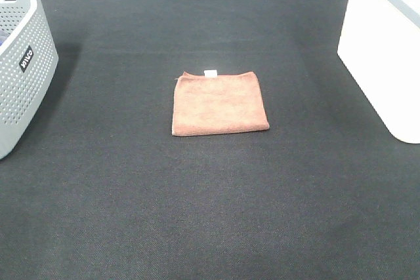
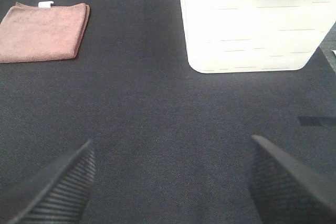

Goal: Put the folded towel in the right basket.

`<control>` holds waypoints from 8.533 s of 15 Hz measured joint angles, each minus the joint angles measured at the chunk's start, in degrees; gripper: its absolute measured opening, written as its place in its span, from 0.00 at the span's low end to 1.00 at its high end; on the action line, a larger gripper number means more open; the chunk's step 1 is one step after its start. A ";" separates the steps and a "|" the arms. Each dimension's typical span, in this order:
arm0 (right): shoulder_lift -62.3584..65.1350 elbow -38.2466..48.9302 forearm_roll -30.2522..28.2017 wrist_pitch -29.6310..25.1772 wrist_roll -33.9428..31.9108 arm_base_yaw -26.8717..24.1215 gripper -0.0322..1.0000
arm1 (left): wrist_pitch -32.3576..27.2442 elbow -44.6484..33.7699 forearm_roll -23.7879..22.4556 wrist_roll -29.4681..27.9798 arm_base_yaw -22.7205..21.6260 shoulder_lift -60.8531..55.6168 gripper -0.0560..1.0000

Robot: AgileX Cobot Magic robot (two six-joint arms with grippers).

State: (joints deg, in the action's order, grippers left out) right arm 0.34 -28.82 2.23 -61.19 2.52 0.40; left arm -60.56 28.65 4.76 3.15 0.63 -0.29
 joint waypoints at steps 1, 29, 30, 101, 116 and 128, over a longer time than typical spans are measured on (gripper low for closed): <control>0.00 0.00 0.00 0.00 0.00 0.00 0.75 | 0.00 0.00 0.00 0.00 0.00 0.00 0.88; -109.21 -58.50 20.97 14.61 9.05 12.43 0.75 | 0.00 0.00 0.00 0.00 0.00 0.00 0.88; -111.78 -60.33 21.77 14.38 9.05 12.43 0.75 | 0.00 0.00 0.00 0.00 0.00 0.00 0.88; -115.85 -95.80 12.09 -8.65 1.49 -15.41 0.03 | 0.00 0.00 0.00 0.00 0.11 0.00 0.88; -111.15 -93.28 9.34 -8.82 -2.06 -0.63 0.58 | 0.00 0.00 0.00 0.00 0.11 0.00 0.88; -80.39 -55.29 3.04 -8.77 -3.04 3.21 0.58 | 0.00 0.00 0.00 0.00 0.11 0.00 0.88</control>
State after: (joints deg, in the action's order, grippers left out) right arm -80.04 -84.11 5.27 -69.96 -0.52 3.61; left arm -60.56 28.65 4.76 3.15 0.74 -0.29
